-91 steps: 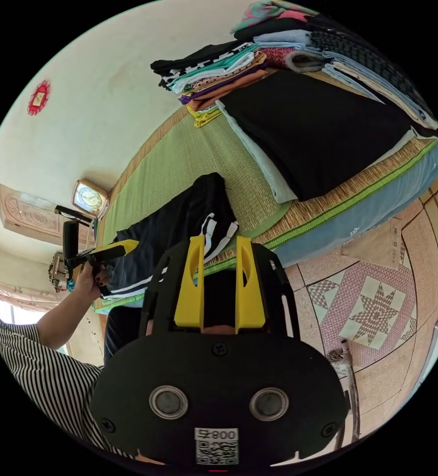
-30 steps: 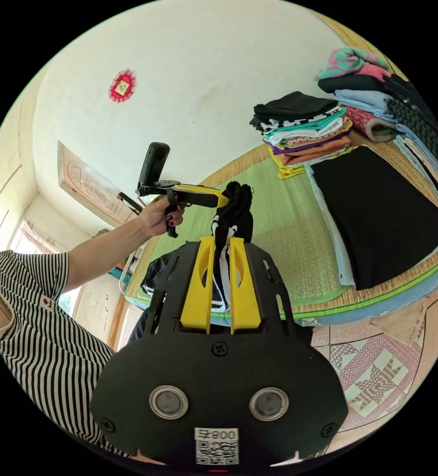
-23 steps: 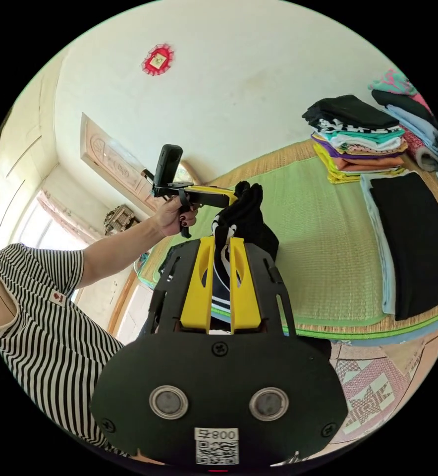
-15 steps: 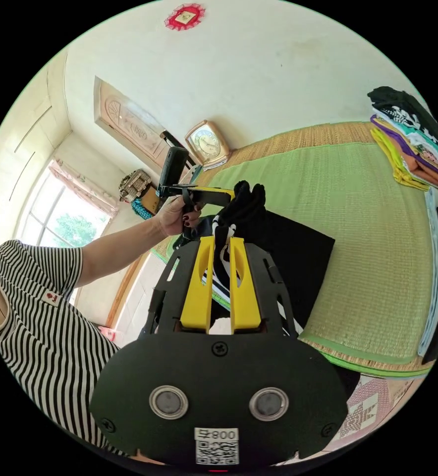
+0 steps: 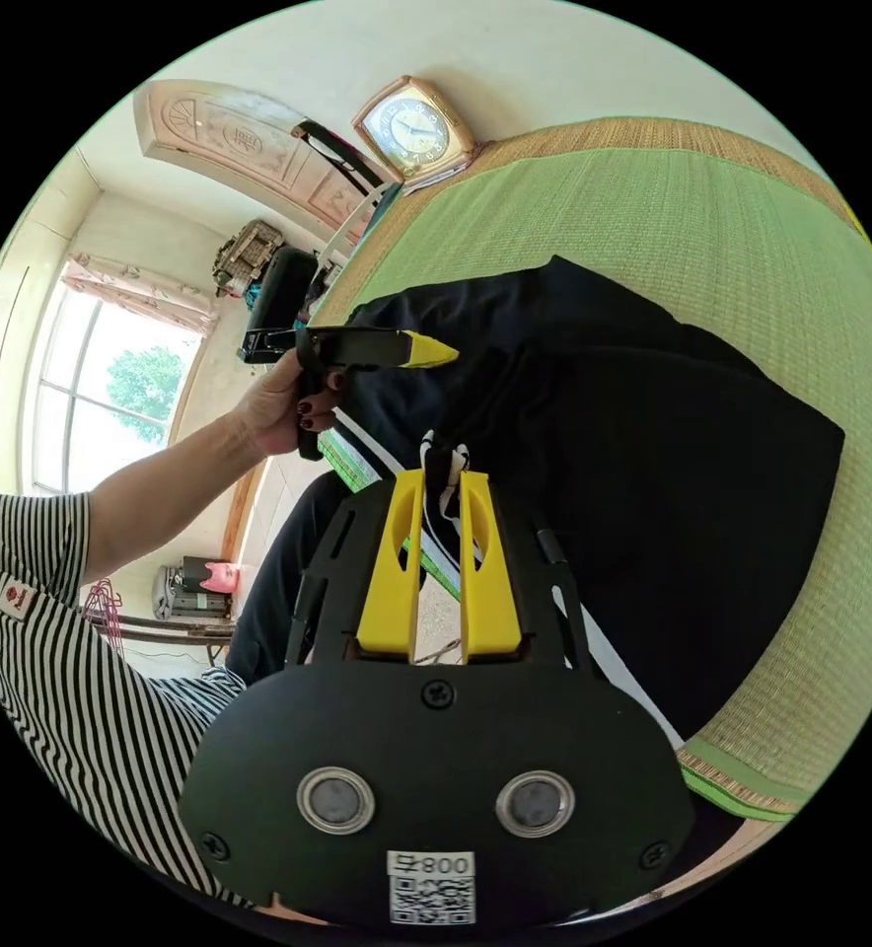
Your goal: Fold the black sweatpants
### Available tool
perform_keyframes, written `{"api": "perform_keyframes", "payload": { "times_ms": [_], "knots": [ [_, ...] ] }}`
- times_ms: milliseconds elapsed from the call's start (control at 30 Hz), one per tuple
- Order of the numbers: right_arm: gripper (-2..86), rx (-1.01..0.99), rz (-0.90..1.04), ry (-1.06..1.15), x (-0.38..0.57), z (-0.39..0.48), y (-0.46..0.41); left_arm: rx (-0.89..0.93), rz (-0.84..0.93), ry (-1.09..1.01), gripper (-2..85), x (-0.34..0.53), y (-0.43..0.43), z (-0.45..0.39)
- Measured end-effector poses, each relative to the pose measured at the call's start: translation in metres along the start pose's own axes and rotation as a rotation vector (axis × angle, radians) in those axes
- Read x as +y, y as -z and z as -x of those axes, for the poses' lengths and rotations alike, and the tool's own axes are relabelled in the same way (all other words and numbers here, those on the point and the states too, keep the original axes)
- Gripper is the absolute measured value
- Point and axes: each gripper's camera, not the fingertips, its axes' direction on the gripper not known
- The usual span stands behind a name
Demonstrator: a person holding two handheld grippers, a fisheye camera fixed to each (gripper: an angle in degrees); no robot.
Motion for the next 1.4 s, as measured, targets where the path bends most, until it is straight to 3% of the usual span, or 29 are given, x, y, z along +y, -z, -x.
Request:
{"api": "perform_keyframes", "payload": {
  "times_ms": [233, 367, 567, 667, 800, 967, 1400],
  "knots": [
    [6.5, -0.03, 0.091, 0.04, -0.035, 0.015, -0.028, -0.038, 0.008, 0.074, 11.4, 0.048, -0.008, 0.026],
    [5.7, -0.029, 0.094, 0.06, -0.049, 0.024, -0.029, -0.131, 0.081, 0.098, 7.2, 0.056, -0.016, 0.041],
    [2.6, 0.002, 0.003, 0.057, -0.073, 0.026, -0.002, -0.217, 0.034, 0.064, 5.2, 0.079, -0.002, 0.05],
    [1.2, 0.03, -0.012, 0.04, -0.097, 0.018, 0.001, -0.176, -0.019, 0.07, 6.5, 0.096, 0.009, 0.055],
    [0.4, 0.102, 0.021, 0.053, -0.127, 0.016, -0.012, -0.125, -0.051, 0.024, 8.0, 0.116, 0.011, 0.046],
    [0.2, 0.121, 0.114, 0.059, -0.154, 0.017, -0.039, -0.272, 0.062, 0.035, 7.7, 0.133, -0.01, 0.046],
    [0.1, 0.05, 0.056, 0.1, -0.163, 0.033, -0.031, -0.374, -0.011, -0.003, 5.1, 0.178, 0.001, 0.022]
  ]
}}
